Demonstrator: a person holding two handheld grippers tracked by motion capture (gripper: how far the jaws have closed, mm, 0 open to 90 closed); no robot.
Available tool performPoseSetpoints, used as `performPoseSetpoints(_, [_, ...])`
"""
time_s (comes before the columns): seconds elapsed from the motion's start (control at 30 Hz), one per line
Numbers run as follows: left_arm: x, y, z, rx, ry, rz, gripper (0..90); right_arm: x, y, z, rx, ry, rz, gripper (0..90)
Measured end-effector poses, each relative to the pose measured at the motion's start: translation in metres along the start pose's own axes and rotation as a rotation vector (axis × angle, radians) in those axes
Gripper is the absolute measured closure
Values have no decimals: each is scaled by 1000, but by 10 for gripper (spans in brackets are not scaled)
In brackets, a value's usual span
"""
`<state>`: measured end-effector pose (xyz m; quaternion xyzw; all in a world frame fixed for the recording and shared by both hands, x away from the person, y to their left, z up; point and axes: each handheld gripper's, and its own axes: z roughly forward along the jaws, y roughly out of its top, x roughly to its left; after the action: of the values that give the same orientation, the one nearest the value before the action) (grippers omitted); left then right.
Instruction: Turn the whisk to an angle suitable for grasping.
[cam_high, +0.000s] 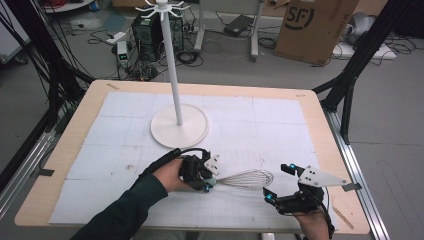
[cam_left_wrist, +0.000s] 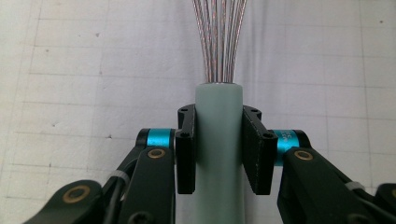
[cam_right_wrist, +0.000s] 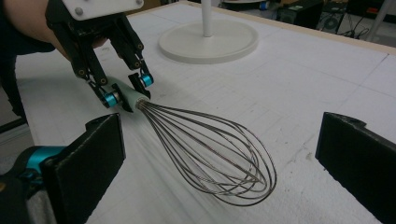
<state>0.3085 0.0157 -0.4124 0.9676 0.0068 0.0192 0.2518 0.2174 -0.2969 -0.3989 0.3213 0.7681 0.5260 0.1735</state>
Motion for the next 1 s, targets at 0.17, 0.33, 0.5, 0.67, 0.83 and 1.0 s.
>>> performPoseSetpoints(0.17, [1, 0, 6, 16, 2, 15, 692, 0, 0, 0, -1, -1, -2, 0])
performPoseSetpoints(0.33, [2, -1, 8, 3, -3, 32, 687, 0, 0, -2, -3, -2, -1, 0])
performPoseSetpoints(0.5, [2, -1, 10, -5, 11, 23, 583, 0, 1, -2, -5, -4, 0, 1])
performPoseSetpoints(0.67, [2, 0, 10, 2, 26, 1, 484, 0, 0, -3, -6, -4, 0, 0])
performPoseSetpoints(0.83, [2, -1, 5, -12, 9, -17, 381, -1, 0, -4, -9, -8, -3, 0])
performPoseSetpoints(1.0, [2, -2, -4, -52, -9, -27, 311, 0, -1, -3, -4, -3, 0, 0])
